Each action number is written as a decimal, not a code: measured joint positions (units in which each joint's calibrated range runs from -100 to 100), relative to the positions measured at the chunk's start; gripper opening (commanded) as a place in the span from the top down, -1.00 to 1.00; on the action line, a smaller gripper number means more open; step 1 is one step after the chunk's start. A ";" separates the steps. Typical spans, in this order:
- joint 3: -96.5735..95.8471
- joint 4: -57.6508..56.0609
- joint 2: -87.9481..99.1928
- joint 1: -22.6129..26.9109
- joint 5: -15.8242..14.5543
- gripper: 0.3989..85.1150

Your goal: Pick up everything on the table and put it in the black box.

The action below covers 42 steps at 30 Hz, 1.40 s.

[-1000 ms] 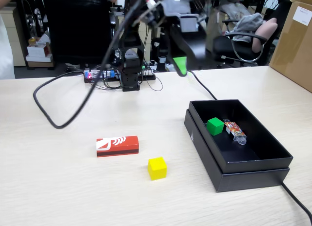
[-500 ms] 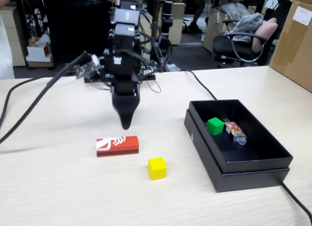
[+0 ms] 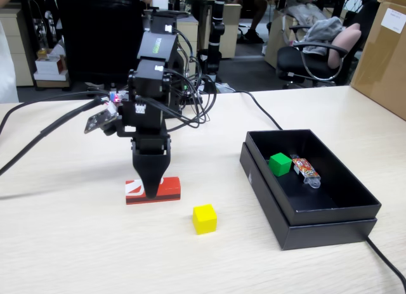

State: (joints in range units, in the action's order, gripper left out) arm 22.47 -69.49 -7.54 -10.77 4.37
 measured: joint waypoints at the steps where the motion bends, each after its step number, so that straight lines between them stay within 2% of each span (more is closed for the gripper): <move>1: 0.00 0.00 -0.76 -0.05 0.05 0.03; 7: 0.00 0.00 -5.19 -0.29 0.15 0.06; 8: 0.18 0.00 -6.21 -0.29 0.10 0.35; 11: 1.55 0.00 -7.60 -0.34 0.00 0.41; 14: 1.55 0.00 -7.85 -0.34 0.00 0.61; 15: 1.64 0.00 -7.85 -0.34 0.15 1.00; 24: 2.10 0.66 -7.09 -0.15 -0.73 0.99; 30: 0.27 -6.50 6.46 2.39 -1.51 0.99; 31: -3.11 -8.47 14.69 4.49 -2.10 0.99; 33: -4.29 -9.05 19.13 5.81 -2.49 0.99; 36: -8.13 -9.29 32.17 10.45 -4.15 0.99; 38: -8.22 -9.29 39.27 14.41 -5.57 0.99; 39: -8.13 -9.37 43.95 18.95 -7.42 0.99; 42: -4.38 -10.12 44.71 22.91 -9.23 0.99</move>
State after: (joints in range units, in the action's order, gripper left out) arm 18.08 -79.61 37.18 12.14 -4.86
